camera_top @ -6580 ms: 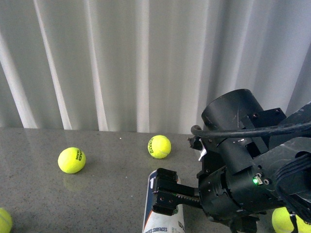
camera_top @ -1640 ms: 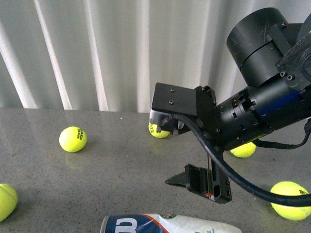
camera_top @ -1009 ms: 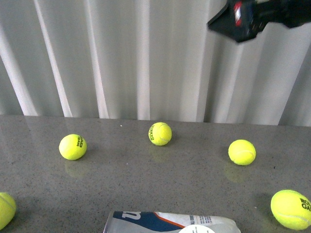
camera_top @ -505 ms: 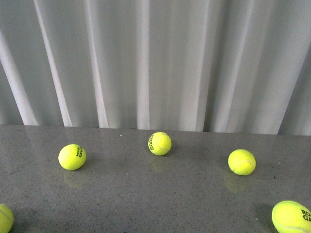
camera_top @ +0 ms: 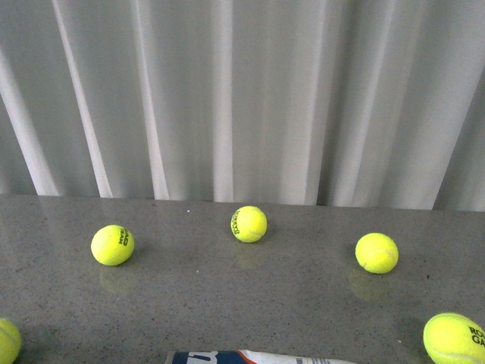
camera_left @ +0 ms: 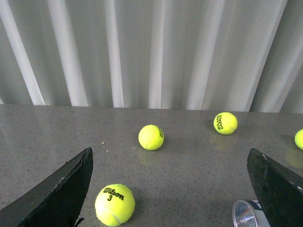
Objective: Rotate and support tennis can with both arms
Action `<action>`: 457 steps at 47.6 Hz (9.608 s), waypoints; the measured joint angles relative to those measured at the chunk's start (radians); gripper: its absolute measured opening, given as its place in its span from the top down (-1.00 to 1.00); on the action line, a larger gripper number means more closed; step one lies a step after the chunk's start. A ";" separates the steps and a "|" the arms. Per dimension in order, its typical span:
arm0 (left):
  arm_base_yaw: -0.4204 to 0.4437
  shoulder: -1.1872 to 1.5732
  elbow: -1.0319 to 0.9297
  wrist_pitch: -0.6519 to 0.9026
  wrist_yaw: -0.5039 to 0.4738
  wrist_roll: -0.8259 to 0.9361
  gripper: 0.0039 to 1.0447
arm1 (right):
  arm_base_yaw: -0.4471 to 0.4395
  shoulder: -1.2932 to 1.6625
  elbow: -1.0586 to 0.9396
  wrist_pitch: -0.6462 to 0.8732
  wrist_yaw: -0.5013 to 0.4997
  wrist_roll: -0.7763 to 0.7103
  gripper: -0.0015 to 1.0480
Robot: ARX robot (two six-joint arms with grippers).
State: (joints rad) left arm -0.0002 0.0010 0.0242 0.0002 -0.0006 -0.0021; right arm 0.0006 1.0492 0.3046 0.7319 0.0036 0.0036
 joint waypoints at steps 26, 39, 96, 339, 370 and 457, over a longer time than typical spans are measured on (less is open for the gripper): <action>0.000 0.000 0.000 0.000 0.000 0.000 -0.88 | 0.000 -0.318 -0.220 -0.097 -0.003 -0.003 0.93; 0.000 0.000 0.000 0.000 0.000 0.000 -0.88 | 0.000 -0.454 -0.266 -0.186 -0.003 -0.003 0.93; 0.000 0.000 0.000 0.000 0.000 0.000 -0.88 | 0.000 -1.036 -0.300 -0.726 -0.005 -0.003 0.93; -0.246 1.503 0.823 0.028 0.228 -0.071 0.94 | 0.000 -1.046 -0.300 -0.731 -0.005 -0.004 -0.87; -0.369 1.485 1.096 -0.406 0.088 0.528 0.94 | 0.000 -1.046 -0.300 -0.731 -0.005 -0.003 -0.87; -0.463 1.442 1.111 -0.343 0.100 0.455 -0.88 | 0.000 -1.046 -0.300 -0.731 -0.005 -0.004 -0.87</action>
State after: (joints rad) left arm -0.4637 1.4433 1.1351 -0.3424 0.0998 0.4526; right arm 0.0006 0.0036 0.0048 0.0006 -0.0017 -0.0002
